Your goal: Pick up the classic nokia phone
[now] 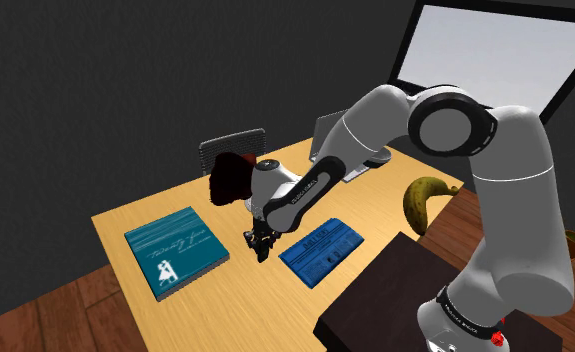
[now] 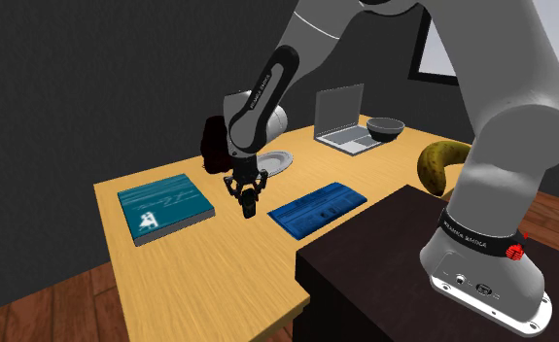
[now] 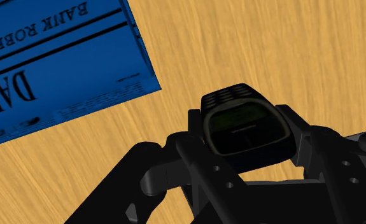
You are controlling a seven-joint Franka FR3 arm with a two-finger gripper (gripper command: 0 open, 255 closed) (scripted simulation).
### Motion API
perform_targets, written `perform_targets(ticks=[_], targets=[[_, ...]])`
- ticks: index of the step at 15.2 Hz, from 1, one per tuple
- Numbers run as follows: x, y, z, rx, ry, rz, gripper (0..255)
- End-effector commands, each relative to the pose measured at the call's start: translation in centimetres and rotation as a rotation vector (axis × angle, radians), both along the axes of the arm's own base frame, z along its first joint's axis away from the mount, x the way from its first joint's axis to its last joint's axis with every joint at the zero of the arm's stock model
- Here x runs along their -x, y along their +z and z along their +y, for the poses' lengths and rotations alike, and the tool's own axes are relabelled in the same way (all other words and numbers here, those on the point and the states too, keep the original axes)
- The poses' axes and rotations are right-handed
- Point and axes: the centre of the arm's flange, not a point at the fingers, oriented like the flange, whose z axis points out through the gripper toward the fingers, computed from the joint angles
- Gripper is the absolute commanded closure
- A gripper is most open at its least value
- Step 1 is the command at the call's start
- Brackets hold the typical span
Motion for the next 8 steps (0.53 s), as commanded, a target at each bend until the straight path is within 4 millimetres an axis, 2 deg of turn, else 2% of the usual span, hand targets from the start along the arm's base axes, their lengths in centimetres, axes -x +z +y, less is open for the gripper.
perform_targets(ticks=[1, 8], targets=[[0.1, 0.1, -0.1, 0.001, 0.000, 0.003, 255], [0.1, 3.8, -0.1, 0.001, 0.000, 0.003, 255]])
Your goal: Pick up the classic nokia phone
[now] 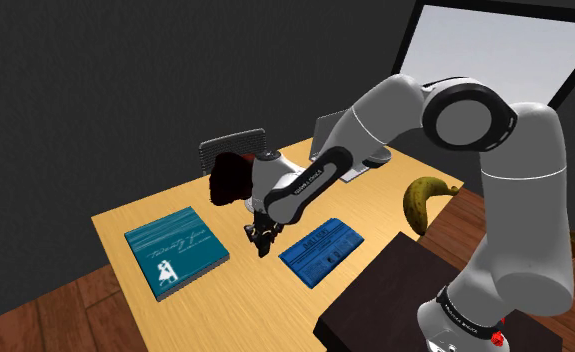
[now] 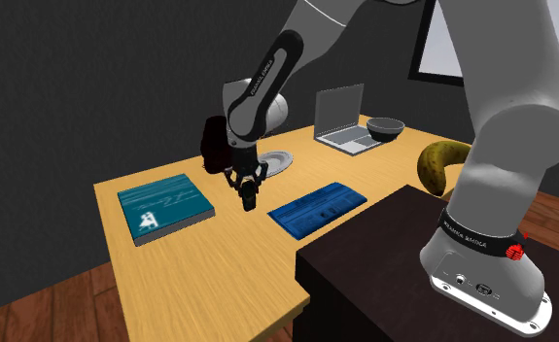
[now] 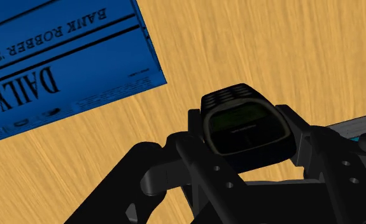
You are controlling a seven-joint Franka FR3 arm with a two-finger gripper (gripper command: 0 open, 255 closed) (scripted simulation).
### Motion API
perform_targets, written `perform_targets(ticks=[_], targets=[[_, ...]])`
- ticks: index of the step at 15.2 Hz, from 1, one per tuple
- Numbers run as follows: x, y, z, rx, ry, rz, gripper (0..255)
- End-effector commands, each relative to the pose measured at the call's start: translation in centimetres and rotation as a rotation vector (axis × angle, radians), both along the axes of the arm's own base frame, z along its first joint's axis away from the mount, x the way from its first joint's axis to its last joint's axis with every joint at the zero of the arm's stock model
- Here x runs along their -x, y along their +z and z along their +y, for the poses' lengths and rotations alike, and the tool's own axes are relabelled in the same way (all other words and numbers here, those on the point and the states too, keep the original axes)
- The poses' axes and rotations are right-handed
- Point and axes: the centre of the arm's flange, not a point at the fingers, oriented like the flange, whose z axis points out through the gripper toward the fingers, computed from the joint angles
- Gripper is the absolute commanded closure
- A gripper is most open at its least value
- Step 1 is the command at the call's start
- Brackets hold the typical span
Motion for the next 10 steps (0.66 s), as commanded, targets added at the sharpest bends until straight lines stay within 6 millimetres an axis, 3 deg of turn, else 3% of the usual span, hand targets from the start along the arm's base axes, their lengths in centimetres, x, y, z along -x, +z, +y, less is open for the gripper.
perform_targets(ticks=[1, 8, 10], targets=[[-0.1, 1.2, 0.0, 0.000, 0.000, 0.000, 255], [-0.1, 4.9, 0.0, 0.000, 0.000, 0.000, 255], [-0.1, 4.9, 0.0, 0.000, 0.000, 0.000, 255]])
